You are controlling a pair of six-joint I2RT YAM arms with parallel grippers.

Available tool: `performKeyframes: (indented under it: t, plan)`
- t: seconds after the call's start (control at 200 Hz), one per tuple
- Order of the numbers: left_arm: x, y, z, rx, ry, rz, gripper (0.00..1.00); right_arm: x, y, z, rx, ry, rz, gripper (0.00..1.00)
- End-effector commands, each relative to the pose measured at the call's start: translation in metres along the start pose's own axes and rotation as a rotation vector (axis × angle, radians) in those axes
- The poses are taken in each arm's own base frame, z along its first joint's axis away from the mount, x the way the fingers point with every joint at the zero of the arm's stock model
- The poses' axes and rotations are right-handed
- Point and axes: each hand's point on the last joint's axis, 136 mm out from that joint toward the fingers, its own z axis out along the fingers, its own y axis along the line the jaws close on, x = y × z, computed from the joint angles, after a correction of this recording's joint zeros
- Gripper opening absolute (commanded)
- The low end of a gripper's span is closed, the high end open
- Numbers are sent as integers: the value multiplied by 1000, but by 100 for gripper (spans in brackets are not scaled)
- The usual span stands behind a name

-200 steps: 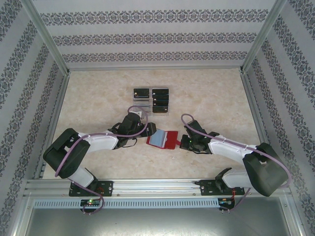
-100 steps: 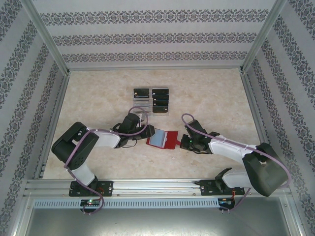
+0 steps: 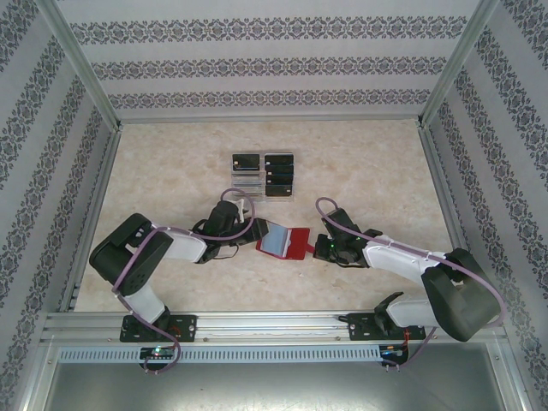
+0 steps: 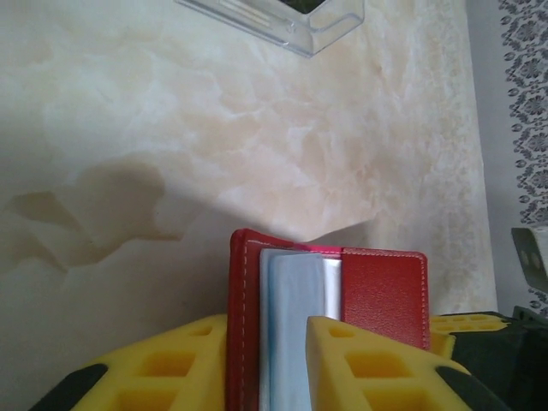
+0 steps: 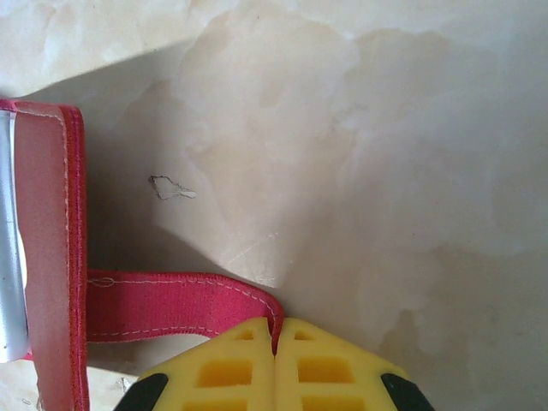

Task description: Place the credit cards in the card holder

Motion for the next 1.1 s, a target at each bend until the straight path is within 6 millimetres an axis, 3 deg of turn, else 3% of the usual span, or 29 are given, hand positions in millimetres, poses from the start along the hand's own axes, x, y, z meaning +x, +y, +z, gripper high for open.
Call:
performKeyframes:
  t: [0.0, 0.16, 0.32, 0.39, 0.495, 0.59, 0.744, 0.849, 0.964, 1.094]
  plan:
    - [-13, -14, -8, 57, -50, 16, 22, 4, -19, 9, 67, 9, 0, 0]
    - [-14, -16, -11, 73, -66, 15, 18, 4, -19, 9, 65, 9, 1, 0]
    - [-15, -18, -10, 78, -59, 15, 0, 3, -17, 8, 62, 8, -4, 0]
    - [-15, -20, -10, 84, -59, 15, 0, 2, -15, 7, 57, 14, -11, 0]
    - [-19, -24, -14, 82, -75, 17, 0, -2, -3, -2, 22, 14, -23, 31]
    - [-26, -23, -26, 28, -104, 31, 0, -8, 10, -19, -22, -14, -25, 45]
    - [-36, -21, -49, -102, -126, 95, 0, -20, 40, -50, -118, -73, -36, 49]
    - [-41, -24, -61, -164, -129, 126, 0, -23, 63, -60, -174, -89, -61, 50]
    - [-40, -24, -65, -228, -108, 129, 0, -23, 94, -59, -237, -84, -95, 50]
    - [-35, -24, -65, -300, -99, 147, 0, -20, 118, -40, -243, -45, -135, 48]
